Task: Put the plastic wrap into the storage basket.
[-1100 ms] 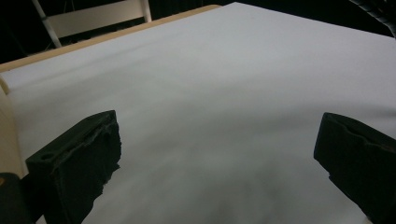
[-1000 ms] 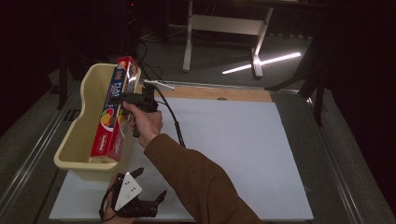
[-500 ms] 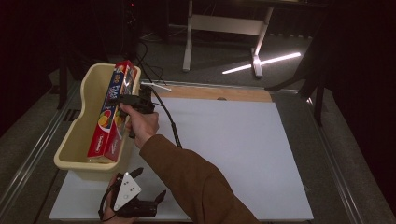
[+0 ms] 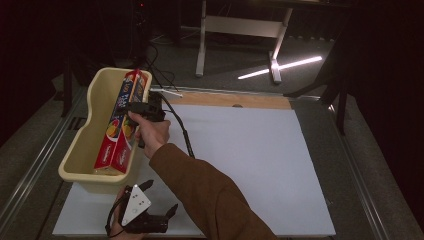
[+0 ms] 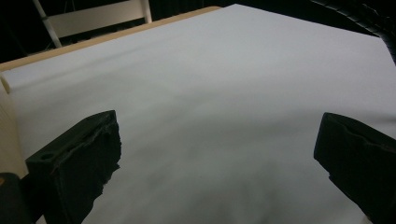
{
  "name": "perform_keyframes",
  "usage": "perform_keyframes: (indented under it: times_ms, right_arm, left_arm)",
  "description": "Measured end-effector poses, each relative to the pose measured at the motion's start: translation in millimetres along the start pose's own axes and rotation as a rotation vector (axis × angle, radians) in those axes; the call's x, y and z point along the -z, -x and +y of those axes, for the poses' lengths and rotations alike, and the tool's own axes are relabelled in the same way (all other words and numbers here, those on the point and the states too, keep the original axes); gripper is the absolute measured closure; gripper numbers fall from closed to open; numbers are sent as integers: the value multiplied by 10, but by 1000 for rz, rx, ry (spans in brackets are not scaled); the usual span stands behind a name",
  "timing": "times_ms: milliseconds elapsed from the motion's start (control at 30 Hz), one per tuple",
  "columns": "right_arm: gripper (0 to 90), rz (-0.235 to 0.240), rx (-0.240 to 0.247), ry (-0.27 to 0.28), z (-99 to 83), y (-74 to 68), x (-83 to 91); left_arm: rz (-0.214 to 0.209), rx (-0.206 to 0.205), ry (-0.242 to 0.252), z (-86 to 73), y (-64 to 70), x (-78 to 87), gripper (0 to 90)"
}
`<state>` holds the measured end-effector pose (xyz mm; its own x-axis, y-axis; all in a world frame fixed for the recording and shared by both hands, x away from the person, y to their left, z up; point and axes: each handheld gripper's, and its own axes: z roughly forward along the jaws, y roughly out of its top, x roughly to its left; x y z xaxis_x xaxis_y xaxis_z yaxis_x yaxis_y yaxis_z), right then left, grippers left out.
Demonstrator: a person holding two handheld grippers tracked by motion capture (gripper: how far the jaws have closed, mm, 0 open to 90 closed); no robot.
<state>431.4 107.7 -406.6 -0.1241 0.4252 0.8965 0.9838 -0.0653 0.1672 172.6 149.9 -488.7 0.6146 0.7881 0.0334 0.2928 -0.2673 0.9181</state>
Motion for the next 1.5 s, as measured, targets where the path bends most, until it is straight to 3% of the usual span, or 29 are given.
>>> perform_keyframes:
  times_ms: [200,300,367,567,633,667,733,767,800,867,900,967,1000,1200,1367,1500]
  right_arm:
    - [360,-16,17,-8,15,7,20]
    - [398,24,34,15,47,-31,105]
    - [406,12,53,0,55,-79,147]
    - [422,-6,102,-38,67,-53,211]
    - [425,-31,181,-58,80,-44,278]
    - [425,-31,181,-58,80,-44,278]
    - [425,-73,297,-65,69,-52,367]
    - [425,-73,297,-65,69,-52,367]
    - [423,-120,385,-76,45,-44,440]
    - [421,-138,412,-72,34,-39,468]
    - [414,-168,474,-58,2,-13,570]
    - [413,-185,497,-52,-12,-6,606]
    - [410,-239,584,-37,-59,15,724]
    - [412,-338,782,-23,-241,198,1077]
    - [406,-433,894,21,-423,452,1415]
    - [405,-523,926,46,-525,693,1688]
  left_arm:
    - [2,2,-2,-1,1,-3,10]
    - [2,1,-6,0,2,-7,10]
    - [2,0,-6,0,4,-9,10]
    - [5,0,-4,1,5,-7,10]
    - [8,0,-7,-2,-6,-7,10]
    - [8,0,-7,-2,-6,-7,10]
    - [10,0,-6,-3,-15,-2,10]
    - [10,0,-6,-3,-15,-2,10]
    - [13,2,-5,-3,-17,-3,10]
    - [14,2,-5,-1,-18,-3,10]
    - [14,5,-4,1,-14,-5,10]
    - [13,6,-4,2,-12,-6,10]
    - [13,4,-7,2,-13,-8,10]
    - [17,4,-18,-4,-27,-35,10]
    - [18,0,-23,-4,-30,-38,10]
    - [18,3,-24,-6,-30,-51,10]
